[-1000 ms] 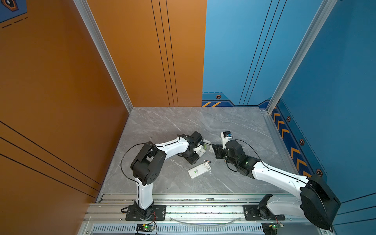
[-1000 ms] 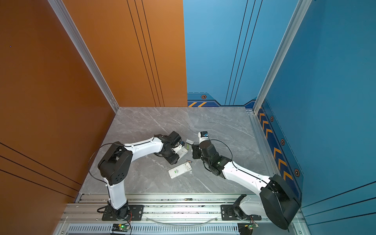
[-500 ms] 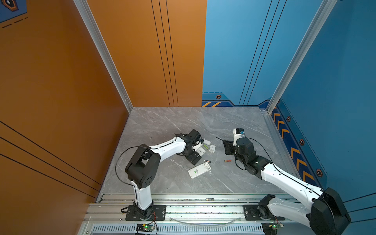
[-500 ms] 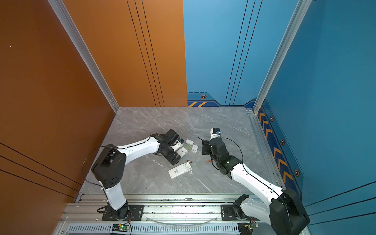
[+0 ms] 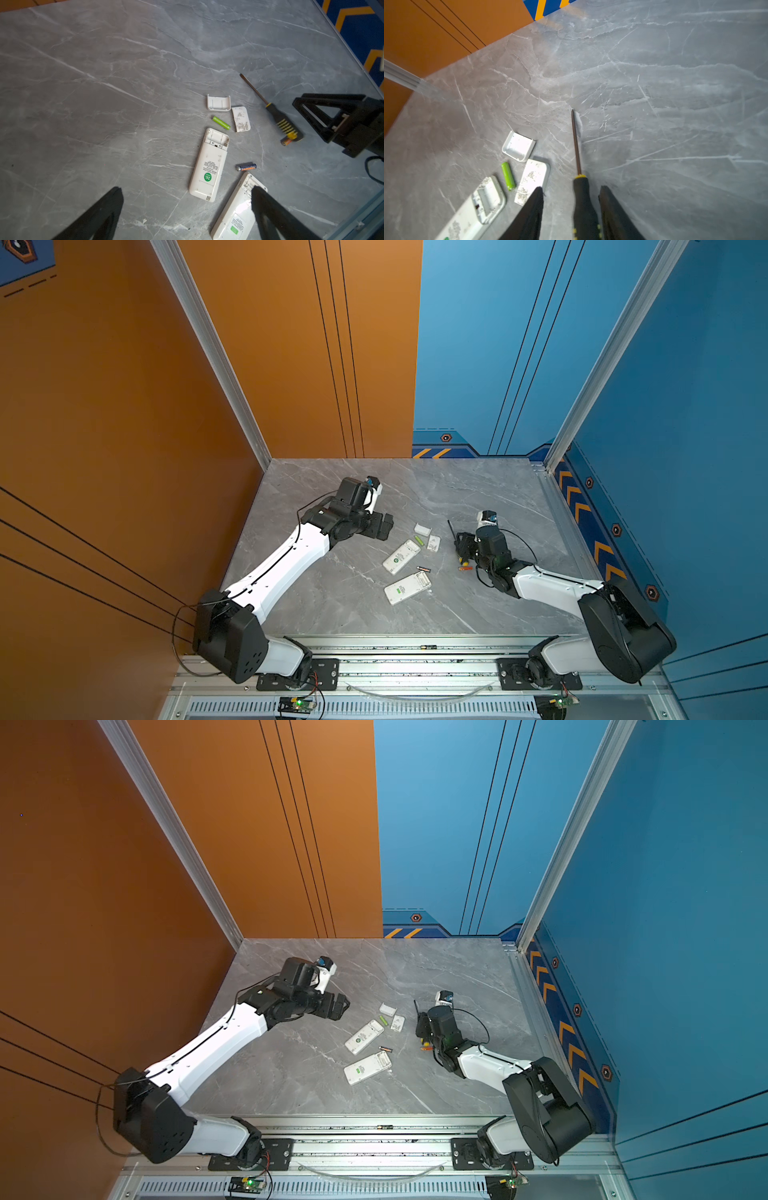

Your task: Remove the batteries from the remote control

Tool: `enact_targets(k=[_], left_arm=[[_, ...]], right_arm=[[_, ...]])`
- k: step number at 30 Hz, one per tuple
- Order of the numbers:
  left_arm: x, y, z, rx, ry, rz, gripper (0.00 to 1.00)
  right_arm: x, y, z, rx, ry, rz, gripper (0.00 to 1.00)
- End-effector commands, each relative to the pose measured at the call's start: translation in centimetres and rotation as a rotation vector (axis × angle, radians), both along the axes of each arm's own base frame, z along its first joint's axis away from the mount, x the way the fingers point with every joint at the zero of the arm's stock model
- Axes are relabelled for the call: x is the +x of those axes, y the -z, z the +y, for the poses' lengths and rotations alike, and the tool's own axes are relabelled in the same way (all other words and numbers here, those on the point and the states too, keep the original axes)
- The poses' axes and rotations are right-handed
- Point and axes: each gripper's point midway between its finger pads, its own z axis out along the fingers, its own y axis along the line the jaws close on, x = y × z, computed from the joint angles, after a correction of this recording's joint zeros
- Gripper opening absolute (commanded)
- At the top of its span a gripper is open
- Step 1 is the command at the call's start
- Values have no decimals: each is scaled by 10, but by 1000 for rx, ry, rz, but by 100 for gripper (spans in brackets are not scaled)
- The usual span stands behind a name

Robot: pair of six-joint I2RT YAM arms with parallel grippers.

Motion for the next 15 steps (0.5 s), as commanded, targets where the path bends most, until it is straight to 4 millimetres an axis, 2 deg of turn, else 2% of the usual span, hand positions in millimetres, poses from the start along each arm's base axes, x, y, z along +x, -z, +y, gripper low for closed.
enact_targets(k=[1,2,4,7,9,10,13,15], left_arm=[[-5,11,21,-64,-101,66,98],[-4,13,26,-82,-124,77,98],[-2,19,37,-91,-160,94,98],[1,28,59,-103,-245,113,98],[5,34,78,-131,-307,102,98],[2,44,88,-126,-336,105,98],[6,49,113,-130,-396,39,98],[7,50,139,-129,-479,-7,98]], right_arm=[[3,-15,-1,34,8,-32,67],[3,-21,-2,25,1,-30,72],[5,-34,-3,35,-28,-27,74],[10,-57,-23,50,0,-27,76],[13,-69,-48,50,49,-41,83],[15,-72,-60,34,63,-49,86],[19,-77,-99,-6,115,-61,100],[20,-80,-131,-60,169,-73,100]])
